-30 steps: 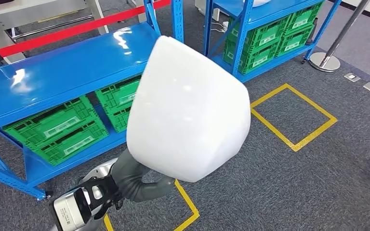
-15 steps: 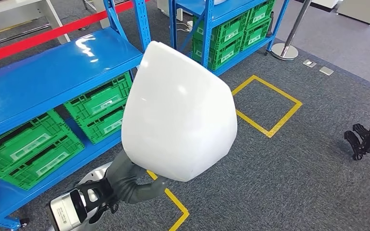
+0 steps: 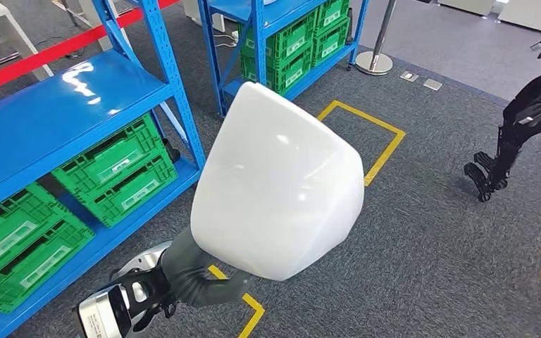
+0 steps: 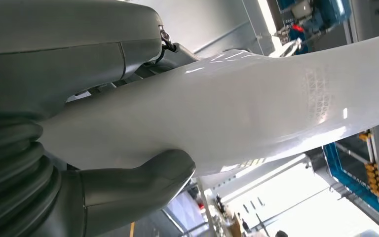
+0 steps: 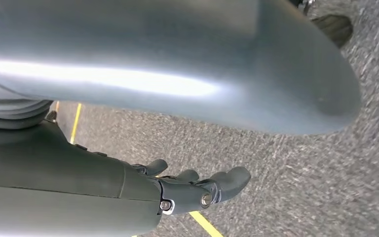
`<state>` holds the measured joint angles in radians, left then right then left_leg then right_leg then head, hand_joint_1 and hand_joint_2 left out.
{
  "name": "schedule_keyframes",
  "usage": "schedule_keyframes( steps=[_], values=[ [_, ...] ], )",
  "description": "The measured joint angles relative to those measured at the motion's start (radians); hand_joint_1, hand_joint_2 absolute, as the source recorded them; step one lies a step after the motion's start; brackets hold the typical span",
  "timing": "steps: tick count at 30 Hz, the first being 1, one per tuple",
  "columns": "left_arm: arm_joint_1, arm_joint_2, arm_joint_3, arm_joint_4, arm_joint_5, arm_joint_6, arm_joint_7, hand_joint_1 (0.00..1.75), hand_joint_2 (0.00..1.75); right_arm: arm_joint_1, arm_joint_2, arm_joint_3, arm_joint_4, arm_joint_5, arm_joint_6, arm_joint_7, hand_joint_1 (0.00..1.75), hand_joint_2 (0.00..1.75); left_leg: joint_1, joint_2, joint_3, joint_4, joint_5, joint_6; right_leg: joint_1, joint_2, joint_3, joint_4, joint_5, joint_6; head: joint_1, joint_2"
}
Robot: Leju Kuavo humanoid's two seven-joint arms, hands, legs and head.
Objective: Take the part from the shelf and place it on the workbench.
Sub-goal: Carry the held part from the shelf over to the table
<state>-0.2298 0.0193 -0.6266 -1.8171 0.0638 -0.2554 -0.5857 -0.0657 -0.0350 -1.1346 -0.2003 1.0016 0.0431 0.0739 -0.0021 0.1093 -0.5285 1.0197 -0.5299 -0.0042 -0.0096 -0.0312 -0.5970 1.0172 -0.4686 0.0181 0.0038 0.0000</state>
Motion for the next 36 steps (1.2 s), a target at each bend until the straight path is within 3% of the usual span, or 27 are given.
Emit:
schedule_keyframes(
  steps=[2,4,5,6,7,9,11,13,15,17,19,21,22,23,25,27,28,30,31,33,34,36],
  values=[
    [-0.004,-0.005,0.001,0.003,0.001,-0.013,-0.001,1.75,1.75,0.001,0.0,0.0,0.0,-0.004,-0.002,0.001,0.0,0.0,0.004,-0.034,-0.015,0.043,-0.032,-0.01,-0.007,0.018,0.001,-0.006,0.006,-0.011,-0.003,0.0],
    [-0.006,-0.006,0.004,0.01,0.002,-0.024,-0.001,1.75,1.75,-0.001,0.001,0.0,0.0,-0.007,-0.004,0.003,0.0,0.0,0.008,-0.084,-0.069,0.165,-0.099,-0.017,-0.01,0.039,0.0,-0.007,0.009,-0.018,-0.009,0.0],
    [-0.005,-0.006,0.005,0.014,0.002,-0.029,-0.001,1.75,1.75,-0.002,0.001,0.0,0.0,-0.008,-0.004,0.004,0.0,0.0,0.008,-0.096,-0.1,0.231,-0.126,-0.019,-0.01,0.051,-0.001,-0.007,0.009,-0.018,-0.011,0.0],
    [-0.005,-0.006,0.007,0.018,0.002,-0.034,-0.001,1.75,1.75,-0.001,0.002,0.0,0.0,-0.009,-0.005,0.006,0.0,0.0,0.009,-0.101,-0.122,0.275,-0.136,-0.021,-0.01,0.064,-0.001,-0.007,0.01,-0.019,-0.012,0.0],
    [-0.005,-0.006,0.007,0.022,0.002,-0.038,-0.002,1.75,1.75,0.0,0.002,-0.001,0.0,-0.011,-0.005,0.008,0.0,0.0,0.009,-0.103,-0.128,0.281,-0.125,-0.021,-0.01,0.077,-0.001,-0.006,0.01,-0.018,-0.012,0.0],
    [-0.008,-0.006,0.008,0.026,0.002,-0.043,-0.002,1.75,1.75,0.002,0.003,-0.001,0.0,-0.013,-0.007,0.007,0.0,0.0,0.013,-0.115,-0.086,0.18,-0.053,-0.02,-0.012,0.104,0.0,-0.004,0.01,-0.015,-0.013,0.0],
    [-0.012,-0.006,0.009,0.028,0.002,-0.046,-0.003,1.75,1.75,0.002,0.004,-0.001,0.0,-0.014,-0.008,0.004,0.0,0.0,0.017,-0.151,-0.03,0.053,-0.001,-0.016,-0.012,0.129,-0.002,0.001,0.009,-0.004,-0.014,0.0],
    [-0.017,-0.007,0.01,0.03,0.002,-0.048,-0.003,1.75,1.75,0.003,0.005,-0.001,0.0,-0.014,-0.009,0.001,0.0,0.0,0.015,-0.171,-0.013,0.01,0.005,-0.007,-0.014,0.148,-0.009,0.002,0.013,0.011,-0.013,0.0],
    [-0.022,-0.008,0.011,0.031,0.002,-0.049,-0.003,1.75,1.75,0.006,0.006,-0.001,0.0,-0.012,-0.01,0.0,0.0,0.0,0.012,-0.154,-0.012,0.006,0.01,0.008,-0.02,0.161,-0.014,-0.001,0.017,0.027,-0.013,0.0],
    [-0.031,-0.012,0.011,0.033,0.002,-0.047,-0.001,1.75,1.75,0.008,0.008,-0.001,0.0,-0.008,-0.012,0.004,0.0,0.0,0.013,-0.133,-0.009,-0.002,0.017,0.023,-0.018,0.126,-0.031,0.029,-0.001,0.035,-0.009,0.0],
    [-0.037,-0.015,0.011,0.034,0.002,-0.042,0.004,1.75,1.75,0.003,0.009,-0.001,0.0,-0.004,-0.016,0.012,0.0,0.0,0.01,-0.109,-0.01,-0.005,0.02,0.032,-0.012,0.068,-0.085,0.137,-0.058,0.038,-0.001,0.0],
    [-0.037,-0.015,0.011,0.035,0.002,-0.034,0.011,1.75,1.75,-0.001,0.009,-0.001,0.0,0.0,-0.02,0.022,0.0,0.0,0.006,-0.081,-0.012,-0.004,0.018,0.035,-0.011,0.046,-0.142,0.256,-0.105,0.039,0.001,0.0],
    [-0.036,-0.015,0.011,0.035,0.001,-0.031,0.014,1.75,1.75,-0.001,0.009,-0.001,0.0,0.003,-0.021,0.027,0.0,0.0,0.004,-0.067,-0.012,-0.003,0.017,0.036,-0.011,0.042,-0.149,0.274,-0.104,0.039,0.001,0.0],
    [-0.036,-0.015,0.011,0.035,0.001,-0.027,0.016,1.75,1.75,0.0,0.008,-0.001,0.0,0.006,-0.023,0.033,0.0,0.0,0.003,-0.055,-0.012,-0.003,0.016,0.037,-0.011,0.038,-0.135,0.252,-0.086,0.037,0.002,0.0],
    [-0.036,-0.015,0.011,0.032,0.001,-0.022,0.017,1.75,1.75,0.002,0.003,-0.001,0.0,0.011,-0.026,0.042,0.0,0.0,0.001,-0.034,-0.01,-0.001,0.012,0.034,-0.007,0.012,-0.061,0.122,-0.03,0.03,0.003,0.0],
    [-0.035,-0.014,0.011,0.027,0.0,-0.018,0.018,1.75,1.75,0.0,-0.006,-0.001,0.0,0.013,-0.031,0.051,0.0,0.0,-0.004,-0.017,-0.007,0.001,0.007,0.026,0.0,-0.016,-0.006,0.019,-0.001,0.018,0.003,0.0],
    [-0.035,-0.013,0.011,0.025,0.0,-0.016,0.018,1.75,1.75,-0.001,-0.011,-0.001,0.0,0.013,-0.035,0.055,0.0,0.0,-0.006,-0.009,-0.005,0.001,0.005,0.021,0.004,-0.022,0.002,0.001,0.001,0.012,0.003,0.0],
    [-0.033,-0.011,0.011,0.022,0.0,-0.016,0.018,1.75,1.75,0.003,-0.021,-0.001,-0.001,0.012,-0.041,0.065,0.0,0.0,-0.007,0.004,-0.002,-0.002,0.003,0.011,0.004,-0.003,0.0,-0.001,0.004,0.003,0.002,0.0],
    [-0.033,-0.01,0.011,0.02,0.0,-0.015,0.019,1.75,1.75,0.006,-0.026,-0.001,-0.001,0.011,-0.043,0.068,0.0,0.0,-0.006,-0.004,-0.003,0.002,-0.002,0.006,0.001,0.005,0.001,-0.004,0.007,-0.002,0.002,0.0],
    [-0.033,-0.009,0.011,0.014,0.0,-0.015,0.02,1.75,1.75,0.01,-0.033,-0.002,-0.001,0.008,-0.045,0.073,0.0,0.0,-0.002,-0.048,-0.027,0.061,-0.042,-0.003,-0.006,0.021,0.003,-0.01,0.012,-0.013,-0.002,0.0],
    [-0.031,-0.007,0.011,0.012,0.001,-0.015,0.022,1.75,1.75,0.01,-0.035,-0.002,-0.001,0.006,-0.046,0.074,0.0,0.0,0.002,-0.076,-0.054,0.122,-0.074,-0.006,-0.006,0.031,0.002,-0.011,0.013,-0.015,-0.004,0.0],
    [-0.026,-0.002,0.011,0.011,0.001,-0.015,0.025,1.75,1.75,0.007,-0.038,-0.002,-0.001,0.004,-0.047,0.075,0.0,0.0,0.004,-0.099,-0.117,0.252,-0.127,-0.01,-0.006,0.054,0.0,-0.01,0.014,-0.018,-0.008,0.0]
  ],
)
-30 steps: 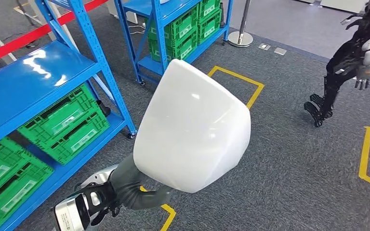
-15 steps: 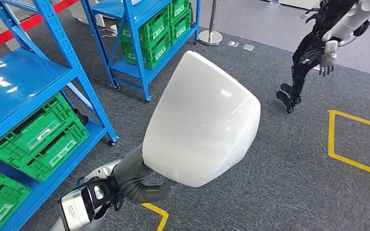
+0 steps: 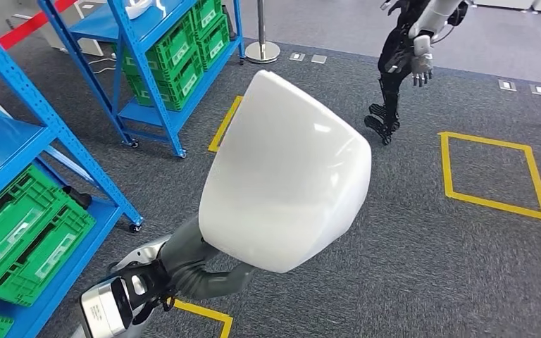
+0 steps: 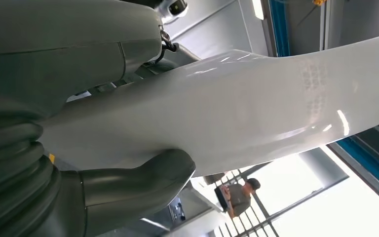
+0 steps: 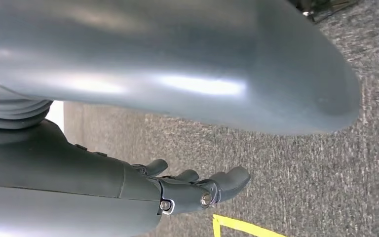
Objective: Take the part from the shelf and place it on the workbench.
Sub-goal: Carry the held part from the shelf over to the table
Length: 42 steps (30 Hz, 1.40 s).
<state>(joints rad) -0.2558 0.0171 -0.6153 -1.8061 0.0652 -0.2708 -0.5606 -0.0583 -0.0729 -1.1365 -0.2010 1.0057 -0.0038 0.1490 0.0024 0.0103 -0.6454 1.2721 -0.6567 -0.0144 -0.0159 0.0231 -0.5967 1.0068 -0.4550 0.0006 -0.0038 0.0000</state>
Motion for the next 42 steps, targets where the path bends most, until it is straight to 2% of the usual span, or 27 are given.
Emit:
schedule_keyframes(
  steps=[1,2,3,5,7,9,10,11,12,14,15,16,17,19,21,23,25,27,29,31,32,33,34,36,38,40,42],
  values=[
    [0.003,0.002,0.0,0.0,0.0,0.0,0.002,1.75,1.75,0.0,0.0,0.0,0.0,0.0,0.0,0.002,0.0,0.0,0.001,-0.003,-0.017,0.03,-0.002,-0.001,0.0,0.013,0.0,0.0,0.0,0.0,0.0,0.0],
    [0.005,0.003,0.0,0.0,0.001,0.0,0.004,1.75,1.75,0.001,-0.001,-0.001,0.0,0.0,0.0,0.006,0.0,0.0,0.002,-0.004,-0.014,0.019,0.018,-0.002,-0.001,0.026,0.0,0.001,0.001,0.001,-0.001,0.0],
    [0.005,0.003,0.0,-0.001,0.002,-0.001,0.006,1.75,1.75,0.002,-0.001,-0.001,0.0,0.0,0.001,0.01,0.0,0.0,0.004,-0.01,0.007,-0.03,0.053,-0.002,-0.002,0.039,0.0,0.003,0.001,0.004,-0.001,0.0],
    [0.006,0.004,0.0,-0.004,0.003,-0.002,0.008,1.75,1.75,0.003,-0.002,-0.002,0.0,0.001,0.003,0.016,0.0,0.0,0.012,-0.053,0.068,-0.168,0.117,-0.002,-0.004,0.066,-0.003,0.008,0.002,0.013,-0.002,0.0],
    [0.006,0.004,0.0,-0.006,0.004,-0.003,0.009,1.75,1.75,0.003,-0.003,-0.002,0.0,0.002,0.004,0.019,0.0,0.0,0.014,-0.085,0.096,-0.235,0.135,0.004,-0.004,0.087,-0.011,0.011,0.004,0.028,-0.003,0.0],
    [0.006,0.003,0.0,-0.009,0.005,-0.003,0.01,1.75,1.75,0.008,-0.004,-0.003,0.0,0.003,0.006,0.02,0.0,0.0,0.01,-0.07,0.096,-0.238,0.137,0.019,-0.008,0.105,-0.018,0.006,0.01,0.044,-0.002,0.0],
    [0.006,0.002,0.0,-0.01,0.006,-0.003,0.011,1.75,1.75,0.01,-0.004,-0.004,0.0,0.003,0.007,0.02,0.0,0.0,0.008,-0.059,0.097,-0.241,0.14,0.028,-0.01,0.101,-0.021,0.009,0.01,0.049,-0.002,0.0],
    [0.006,0.001,0.0,-0.012,0.006,-0.003,0.011,1.75,1.75,0.011,-0.004,-0.005,0.0,0.003,0.007,0.02,0.0,0.0,0.009,-0.047,0.098,-0.244,0.144,0.035,-0.009,0.083,-0.029,0.024,0.001,0.052,0.0,0.0],
    [0.006,0.0,0.0,-0.013,0.006,-0.003,0.011,1.75,1.75,0.011,-0.004,-0.006,0.0,0.003,0.007,0.02,0.0,0.0,0.009,-0.034,0.099,-0.247,0.146,0.041,-0.007,0.056,-0.047,0.06,-0.02,0.054,0.003,0.0],
    [0.007,-0.001,0.0,-0.015,0.007,-0.004,0.012,1.75,1.75,0.006,-0.004,-0.006,0.0,0.002,0.007,0.02,0.0,0.0,0.004,-0.006,0.097,-0.248,0.147,0.048,-0.003,0.002,-0.109,0.189,-0.087,0.056,0.009,0.0],
    [0.008,-0.001,0.0,-0.015,0.008,-0.004,0.012,1.75,1.75,0.005,-0.004,-0.006,0.0,0.002,0.007,0.019,0.0,0.0,0.001,0.008,0.097,-0.248,0.146,0.049,-0.002,-0.008,-0.139,0.255,-0.114,0.057,0.01,0.0],
    [0.009,-0.001,0.0,-0.014,0.009,-0.005,0.013,1.75,1.75,0.006,-0.003,-0.006,0.0,0.002,0.007,0.019,0.0,0.0,-0.001,0.023,0.096,-0.248,0.145,0.051,-0.002,-0.013,-0.157,0.295,-0.125,0.056,0.01,0.0],
    [0.01,-0.001,0.0,-0.014,0.011,-0.005,0.013,1.75,1.75,0.007,-0.003,-0.006,0.0,0.001,0.008,0.019,0.0,0.0,-0.003,0.036,0.097,-0.248,0.144,0.052,-0.002,-0.015,-0.154,0.296,-0.117,0.054,0.01,0.0],
    [0.009,-0.002,0.0,-0.012,0.017,-0.005,0.013,1.75,1.75,0.01,-0.003,-0.006,0.0,0.002,0.008,0.018,0.0,0.0,-0.006,0.058,0.099,-0.248,0.142,0.052,0.002,-0.032,-0.087,0.183,-0.062,0.046,0.011,0.0],
    [0.009,-0.003,0.0,-0.012,0.021,-0.005,0.01,1.75,1.75,0.007,-0.003,-0.006,0.0,0.006,0.009,0.016,0.0,0.0,-0.012,0.077,0.102,-0.247,0.137,0.046,0.011,-0.075,-0.014,0.054,-0.022,0.032,0.011,0.0],
    [0.009,-0.003,0.002,-0.013,0.022,-0.005,0.004,1.75,1.75,0.004,-0.002,-0.006,0.0,0.014,0.01,0.015,0.0,0.0,-0.015,0.094,0.107,-0.248,0.132,0.036,0.02,-0.092,0.005,0.013,-0.016,0.02,0.011,0.0],
    [0.009,-0.003,0.004,-0.016,0.023,-0.005,0.002,1.75,1.75,0.005,-0.003,-0.006,0.0,0.02,0.011,0.015,0.0,0.0,-0.014,0.103,0.112,-0.249,0.128,0.026,0.018,-0.071,0.004,0.006,-0.012,0.012,0.01,0.0],
    [0.011,-0.002,0.007,-0.022,0.023,-0.003,0.0,1.75,1.75,0.006,-0.003,-0.006,0.0,0.021,0.012,0.015,0.0,0.0,-0.011,0.063,0.099,-0.211,0.1,0.015,0.01,-0.051,0.008,-0.002,-0.005,0.002,0.008,0.0],
    [0.017,0.001,0.012,-0.028,0.021,-0.001,-0.001,1.75,1.75,0.002,-0.003,-0.006,0.0,0.021,0.012,0.014,0.0,0.0,-0.007,0.009,0.046,-0.094,0.038,0.006,0.007,-0.029,0.01,-0.004,-0.002,-0.004,0.004,0.0],
    [0.026,0.005,0.016,-0.029,0.018,0.0,-0.001,1.75,1.75,0.0,-0.002,-0.006,0.0,0.021,0.013,0.014,0.0,0.0,-0.005,-0.004,-0.012,0.022,-0.002,0.002,0.006,-0.003,0.009,-0.003,-0.002,-0.005,0.001,0.0],
    [0.029,0.007,0.017,-0.029,0.018,0.0,-0.001,1.75,1.75,0.001,-0.002,-0.006,0.0,0.021,0.013,0.014,0.0,0.0,-0.003,-0.005,-0.021,0.033,0.007,0.001,0.006,0.011,0.009,-0.002,-0.002,-0.004,0.001,0.0],
    [0.03,0.008,0.018,-0.03,0.018,0.0,-0.001,1.75,1.75,0.001,-0.002,-0.006,0.0,0.021,0.013,0.014,0.0,0.0,-0.001,-0.007,-0.01,0.002,0.035,0.0,0.005,0.025,0.01,-0.001,-0.002,-0.003,0.0,0.0],
    [0.031,0.009,0.018,-0.031,0.017,0.0,-0.001,1.75,1.75,0.002,-0.002,-0.006,0.0,0.021,0.013,0.014,0.0,0.0,0.004,-0.016,0.018,-0.061,0.074,-0.002,0.003,0.039,0.011,0.001,-0.003,0.0,0.0,0.0],
    [0.031,0.01,0.02,-0.033,0.017,0.0,-0.001,1.75,1.75,0.001,-0.002,-0.006,0.0,0.021,0.013,0.014,0.0,0.0,0.012,-0.058,0.074,-0.189,0.129,-0.003,0.001,0.064,0.007,0.008,-0.006,0.011,-0.001,0.0],
    [0.031,0.011,0.021,-0.034,0.016,0.0,-0.002,1.75,1.75,0.002,-0.002,-0.006,0.0,0.021,0.013,0.014,0.0,0.0,0.012,-0.081,0.092,-0.233,0.139,0.007,0.0,0.083,-0.001,0.012,-0.004,0.025,-0.002,0.0],
    [0.03,0.012,0.021,-0.034,0.014,0.0,-0.003,1.75,1.75,0.006,-0.002,-0.006,0.0,0.021,0.013,0.014,0.0,0.0,0.007,-0.062,0.09,-0.235,0.144,0.024,-0.004,0.097,-0.008,0.01,0.001,0.039,-0.002,0.0],
    [0.029,0.01,0.021,-0.035,0.012,0.0,-0.005,1.75,1.75,0.006,-0.001,-0.006,0.0,0.021,0.013,0.014,0.0,0.0,0.007,-0.04,0.091,-0.239,0.149,0.038,-0.003,0.068,-0.024,0.04,-0.018,0.047,0.002,0.0]
  ],
)
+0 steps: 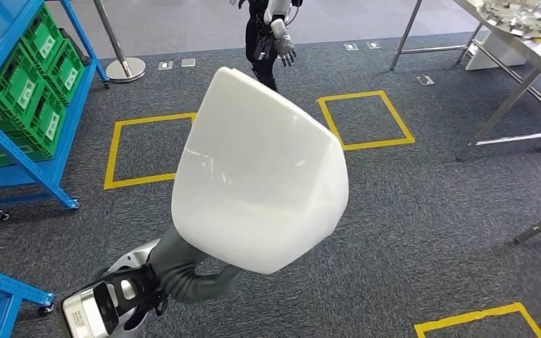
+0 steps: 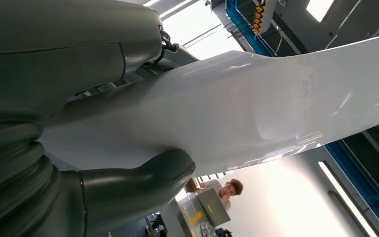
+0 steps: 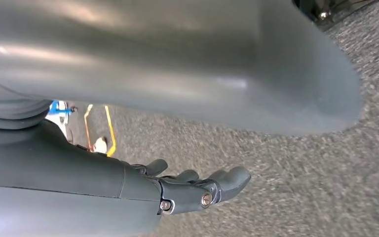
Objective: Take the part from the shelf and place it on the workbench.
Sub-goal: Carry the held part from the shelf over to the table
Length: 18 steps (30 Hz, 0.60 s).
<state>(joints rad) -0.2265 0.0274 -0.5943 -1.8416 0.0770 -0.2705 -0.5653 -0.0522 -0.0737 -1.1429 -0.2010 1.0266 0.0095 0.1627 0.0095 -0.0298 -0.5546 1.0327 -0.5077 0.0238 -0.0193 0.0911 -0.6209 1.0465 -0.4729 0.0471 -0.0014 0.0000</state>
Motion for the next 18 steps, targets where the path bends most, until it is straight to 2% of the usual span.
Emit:
schedule_keyframes(
  steps=[2,3,4,5,6,7,9,10,11,13,14,15,16,17,18],
  values=[
    [0.001,0.0,0.0,-0.001,-0.005,0.0,-0.001,1.75,1.75,-0.004,0.001,0.0,0.0,0.0,0.003,-0.001,0.0,0.0,-0.003,0.026,-0.001,-0.002,0.001,0.009,0.004,-0.056,-0.053,0.111,-0.059,0.003,0.007,0.0],
    [0.002,0.0,0.0,-0.001,-0.008,0.0,-0.001,1.75,1.75,-0.006,0.002,0.0,0.0,-0.001,0.006,-0.002,0.0,0.0,-0.006,0.039,-0.001,-0.002,0.0,0.012,0.005,-0.073,-0.088,0.182,-0.09,0.004,0.009,0.0],
    [0.004,0.001,0.0,0.0,-0.01,0.0,-0.001,1.75,1.75,-0.006,0.003,0.0,0.0,-0.002,0.008,-0.003,0.0,0.0,-0.009,0.053,-0.002,-0.002,-0.001,0.014,0.004,-0.079,-0.113,0.237,-0.109,0.004,0.009,0.0],
    [0.005,0.003,-0.001,0.002,-0.012,-0.001,-0.001,1.75,1.75,-0.005,0.005,0.0,0.0,-0.005,0.01,-0.004,0.0,0.0,-0.011,0.066,-0.002,-0.002,-0.002,0.015,0.004,-0.082,-0.122,0.259,-0.11,0.003,0.01,0.0],
    [0.005,0.004,-0.001,0.003,-0.013,-0.003,-0.002,1.75,1.75,-0.003,0.006,0.0,0.0,-0.008,0.011,-0.004,0.0,0.0,-0.013,0.078,-0.002,-0.002,-0.003,0.015,0.005,-0.085,-0.111,0.24,-0.093,0.001,0.01,0.0],
    [0.005,0.004,-0.001,0.004,-0.012,-0.006,-0.003,1.75,1.75,-0.002,0.006,0.0,0.0,-0.011,0.011,-0.004,0.0,0.0,-0.014,0.089,-0.001,-0.002,-0.004,0.015,0.006,-0.092,-0.077,0.182,-0.063,-0.003,0.01,0.0],
    [0.001,0.004,-0.001,0.005,-0.011,-0.013,-0.004,1.75,1.75,-0.003,0.007,-0.001,0.0,-0.013,0.01,-0.004,0.0,0.0,-0.018,0.109,0.002,-0.001,-0.007,0.012,0.013,-0.133,0.001,0.038,-0.015,-0.014,0.01,0.0],
    [-0.001,0.004,-0.001,0.005,-0.009,-0.017,-0.004,1.75,1.75,-0.005,0.007,-0.001,0.0,-0.014,0.009,-0.003,0.0,0.0,-0.02,0.117,0.004,-0.001,-0.009,0.007,0.018,-0.15,0.025,-0.007,-0.004,-0.02,0.01,0.0],
    [-0.004,0.004,-0.001,0.006,-0.006,-0.02,-0.003,1.75,1.75,-0.006,0.007,-0.001,0.0,-0.014,0.009,-0.003,0.0,0.0,-0.021,0.125,0.006,-0.002,-0.011,0.002,0.023,-0.159,0.033,-0.026,-0.003,-0.025,0.01,0.0],
    [-0.008,0.002,-0.002,0.008,0.001,-0.025,-0.003,1.75,1.75,-0.005,0.007,-0.003,0.0,-0.014,0.008,-0.001,0.0,0.0,-0.02,0.141,0.01,-0.005,-0.014,-0.009,0.025,-0.14,0.032,-0.031,0.0,-0.035,0.009,0.0],
    [-0.01,0.002,-0.002,0.009,0.004,-0.027,-0.002,1.75,1.75,-0.003,0.008,-0.005,0.0,-0.015,0.008,-0.001,0.0,0.0,-0.018,0.136,0.011,-0.002,-0.017,-0.015,0.023,-0.13,0.034,-0.036,0.004,-0.039,0.009,0.0],
    [-0.011,0.002,-0.002,0.01,0.006,-0.029,-0.003,1.75,1.75,-0.002,0.008,-0.007,0.0,-0.016,0.008,0.0,0.0,0.0,-0.017,0.118,0.006,0.014,-0.029,-0.02,0.02,-0.12,0.037,-0.041,0.008,-0.045,0.008,0.0],
    [-0.012,0.002,-0.003,0.01,0.007,-0.03,-0.003,1.75,1.75,-0.003,0.008,-0.009,0.0,-0.018,0.008,0.0,0.0,0.0,-0.015,0.092,-0.01,0.05,-0.051,-0.025,0.016,-0.11,0.04,-0.046,0.012,-0.049,0.006,0.0],
    [-0.012,0.004,-0.003,0.012,0.007,-0.031,-0.004,1.75,1.75,-0.004,0.009,-0.011,0.0,-0.019,0.008,-0.001,0.0,0.0,-0.012,0.063,-0.036,0.106,-0.08,-0.03,0.014,-0.099,0.04,-0.047,0.014,-0.051,0.004,0.0],
    [-0.01,0.006,-0.004,0.014,0.008,-0.033,-0.006,1.75,1.75,-0.005,0.01,-0.013,0.0,-0.021,0.009,-0.002,0.0,0.0,-0.011,0.046,-0.069,0.174,-0.112,-0.033,0.013,-0.087,0.04,-0.047,0.014,-0.053,0.002,0.0]
  ],
)
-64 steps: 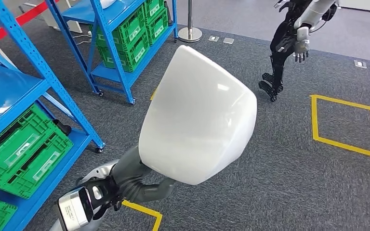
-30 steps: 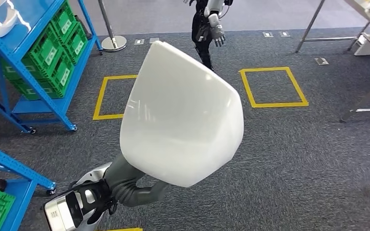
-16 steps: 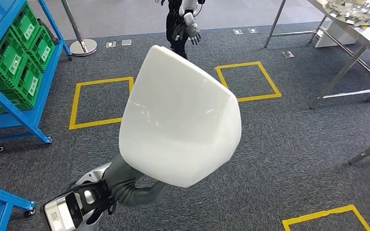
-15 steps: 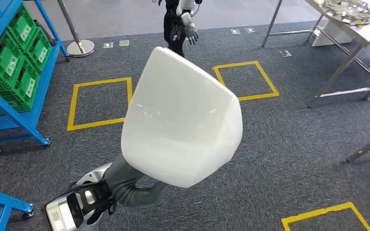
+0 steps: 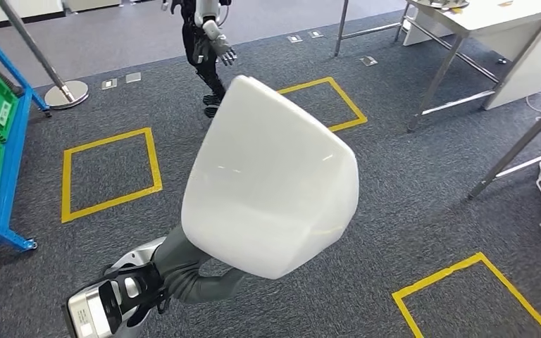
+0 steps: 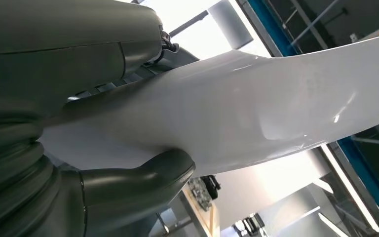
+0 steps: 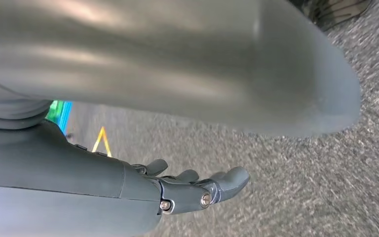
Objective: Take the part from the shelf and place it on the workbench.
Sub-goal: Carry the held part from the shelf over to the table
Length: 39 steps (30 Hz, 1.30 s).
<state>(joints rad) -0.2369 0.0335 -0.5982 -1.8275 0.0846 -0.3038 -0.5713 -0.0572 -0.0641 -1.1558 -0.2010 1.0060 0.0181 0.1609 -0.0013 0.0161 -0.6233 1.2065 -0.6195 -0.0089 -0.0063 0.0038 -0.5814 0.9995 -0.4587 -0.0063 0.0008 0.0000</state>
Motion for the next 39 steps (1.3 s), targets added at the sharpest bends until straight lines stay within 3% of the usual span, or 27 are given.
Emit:
schedule_keyframes(
  steps=[1,2,3,5,7,9,11,13,15,17,18,19,22,24,26,28,30,32,33,34,35,37,39],
  values=[
    [0.002,0.003,0.0,0.003,0.0,-0.002,-0.003,1.75,1.75,-0.001,0.001,-0.002,0.0,-0.002,0.0,-0.002,0.0,0.0,0.001,-0.007,-0.03,0.059,-0.021,-0.003,0.0,0.013,0.0,0.001,0.0,-0.001,-0.001,0.0],
    [0.003,0.006,-0.001,0.007,0.001,-0.004,-0.007,1.75,1.75,0.0,0.002,-0.004,0.0,-0.003,0.001,-0.004,0.0,0.0,0.003,-0.009,-0.049,0.092,-0.024,-0.005,-0.001,0.027,0.0,0.002,0.0,0.0,-0.002,0.0],
    [0.004,0.009,-0.001,0.01,0.001,-0.004,-0.012,1.75,1.75,0.002,0.003,-0.006,0.0,-0.004,0.001,-0.007,0.0,0.0,0.004,-0.01,-0.05,0.087,-0.007,-0.006,-0.002,0.041,0.0,0.004,-0.001,0.001,-0.002,0.0],
    [0.004,0.012,-0.001,0.015,0.002,-0.007,-0.02,1.75,1.75,0.004,0.005,-0.01,0.0,-0.007,0.001,-0.013,0.0,0.0,0.01,-0.028,-0.001,-0.026,0.065,-0.007,-0.005,0.068,0.0,0.009,-0.004,0.006,-0.003,0.0],
    [0.004,0.013,-0.002,0.017,0.002,-0.01,-0.026,1.75,1.75,0.003,0.005,-0.012,0.0,-0.009,0.001,-0.016,0.0,0.0,0.016,-0.07,0.05,-0.139,0.109,-0.006,-0.006,0.093,-0.005,0.017,-0.007,0.018,-0.004,0.0],
    [0.004,0.013,-0.002,0.019,0.002,-0.012,-0.029,1.75,1.75,0.006,0.006,-0.012,0.0,-0.01,0.001,-0.017,0.0,0.0,0.014,-0.086,0.061,-0.167,0.111,0.004,-0.008,0.113,-0.014,0.019,-0.004,0.034,-0.004,0.0],
    [0.0,0.011,-0.002,0.019,0.002,-0.012,-0.029,1.75,1.75,0.01,0.006,-0.013,0.0,-0.01,0.001,-0.018,0.0,0.0,0.011,-0.064,0.061,-0.171,0.116,0.019,-0.011,0.121,-0.02,0.018,-0.002,0.046,-0.004,0.0],
    [-0.004,0.009,-0.003,0.018,0.002,-0.013,-0.026,1.75,1.75,0.01,0.008,-0.013,0.0,-0.01,0.0,-0.018,0.0,0.0,0.013,-0.039,0.062,-0.178,0.12,0.033,-0.009,0.079,-0.044,0.066,-0.03,0.053,0.002,0.0],
    [-0.006,0.009,-0.003,0.017,0.002,-0.013,-0.019,1.75,1.75,0.005,0.01,-0.013,0.0,-0.01,0.001,-0.018,0.0,0.0,0.01,-0.011,0.062,-0.18,0.119,0.041,-0.007,0.023,-0.105,0.189,-0.093,0.057,0.008,0.0],
    [-0.007,0.009,-0.003,0.018,0.002,-0.013,-0.011,1.75,1.75,0.003,0.012,-0.013,0.0,-0.01,0.005,-0.018,0.0,0.0,0.005,0.017,0.062,-0.179,0.117,0.044,-0.007,0.007,-0.157,0.295,-0.13,0.06,0.01,0.0],
    [-0.008,0.009,-0.004,0.018,0.002,-0.013,-0.008,1.75,1.75,0.004,0.014,-0.013,0.0,-0.01,0.007,-0.017,0.0,0.0,0.004,0.03,0.062,-0.179,0.116,0.044,-0.008,0.004,-0.157,0.299,-0.122,0.059,0.01,0.0],
    [-0.009,0.01,-0.004,0.018,0.003,-0.013,-0.006,1.75,1.75,0.005,0.016,-0.013,0.0,-0.01,0.007,-0.017,0.0,0.0,0.003,0.042,0.063,-0.179,0.115,0.044,-0.007,0.0,-0.137,0.262,-0.097,0.057,0.01,0.0],
    [-0.014,0.011,-0.005,0.018,0.003,-0.014,-0.003,1.75,1.75,0.003,0.018,-0.013,0.0,-0.01,0.007,-0.017,0.0,0.0,-0.001,0.072,0.07,-0.179,0.109,0.036,0.001,-0.05,-0.026,0.06,-0.019,0.043,0.01,0.0],
    [-0.019,0.012,-0.006,0.018,0.003,-0.015,0.0,1.75,1.75,0.001,0.019,-0.013,0.0,-0.01,0.007,-0.017,0.0,0.0,-0.004,0.088,0.075,-0.181,0.106,0.026,0.009,-0.061,-0.006,0.015,-0.013,0.03,0.01,0.0],
    [-0.028,0.012,-0.011,0.019,0.003,-0.017,0.003,1.75,1.75,0.004,0.021,-0.014,0.0,-0.01,0.007,-0.016,0.0,0.0,-0.002,0.099,0.081,-0.184,0.103,0.015,0.008,-0.042,-0.006,0.009,-0.008,0.019,0.01,0.0],
    [-0.037,0.012,-0.017,0.02,0.003,-0.02,0.005,1.75,1.75,0.005,0.022,-0.016,0.0,-0.011,0.007,-0.015,0.0,0.0,0.002,0.063,0.071,-0.15,0.08,0.004,0.001,-0.024,0.0,0.0,-0.001,0.009,0.008,0.0],
    [-0.041,0.016,-0.021,0.023,0.003,-0.021,0.008,1.75,1.75,0.0,0.025,-0.019,0.0,-0.012,0.007,-0.016,0.0,0.0,0.005,0.009,0.021,-0.04,0.023,-0.005,-0.004,-0.003,0.002,-0.004,0.003,0.002,0.003,0.0],
    [-0.042,0.022,-0.024,0.029,0.003,-0.021,0.01,1.75,1.75,-0.002,0.027,-0.024,0.0,-0.014,0.007,-0.016,0.0,0.0,0.007,-0.007,-0.039,0.076,-0.018,-0.01,-0.004,0.023,0.001,-0.002,0.002,0.0,-0.001,0.0],
    [-0.042,0.024,-0.026,0.032,0.003,-0.021,0.01,1.75,1.75,-0.002,0.029,-0.026,0.0,-0.015,0.007,-0.016,0.0,0.0,0.008,-0.009,-0.051,0.093,-0.013,-0.011,-0.004,0.037,0.001,0.0,0.001,0.001,-0.001,0.0],
    [-0.043,0.025,-0.027,0.035,0.003,-0.021,0.01,1.75,1.75,-0.001,0.031,-0.028,0.0,-0.016,0.007,-0.016,0.0,0.0,0.009,-0.011,-0.044,0.069,0.013,-0.011,-0.005,0.051,0.001,0.003,0.0,0.002,-0.002,0.0],
    [-0.045,0.026,-0.028,0.037,0.003,-0.021,0.01,1.75,1.75,0.0,0.033,-0.029,0.0,-0.017,0.007,-0.016,0.0,0.0,0.011,-0.019,-0.02,0.011,0.052,-0.011,-0.006,0.065,0.001,0.006,-0.002,0.005,-0.002,0.0],
    [-0.049,0.027,-0.031,0.041,0.003,-0.021,0.007,1.75,1.75,0.0,0.035,-0.03,0.0,-0.019,0.007,-0.019,0.0,0.0,0.017,-0.06,0.035,-0.115,0.106,-0.009,-0.007,0.093,-0.002,0.015,-0.006,0.015,-0.003,0.0],
    [-0.052,0.028,-0.033,0.044,0.003,-0.022,0.004,1.75,1.75,0.001,0.036,-0.031,0.0,-0.019,0.007,-0.023,0.0,0.0,0.016,-0.082,0.057,-0.165,0.115,0.001,-0.009,0.114,-0.01,0.019,-0.005,0.029,-0.004,0.0]
  ],
)
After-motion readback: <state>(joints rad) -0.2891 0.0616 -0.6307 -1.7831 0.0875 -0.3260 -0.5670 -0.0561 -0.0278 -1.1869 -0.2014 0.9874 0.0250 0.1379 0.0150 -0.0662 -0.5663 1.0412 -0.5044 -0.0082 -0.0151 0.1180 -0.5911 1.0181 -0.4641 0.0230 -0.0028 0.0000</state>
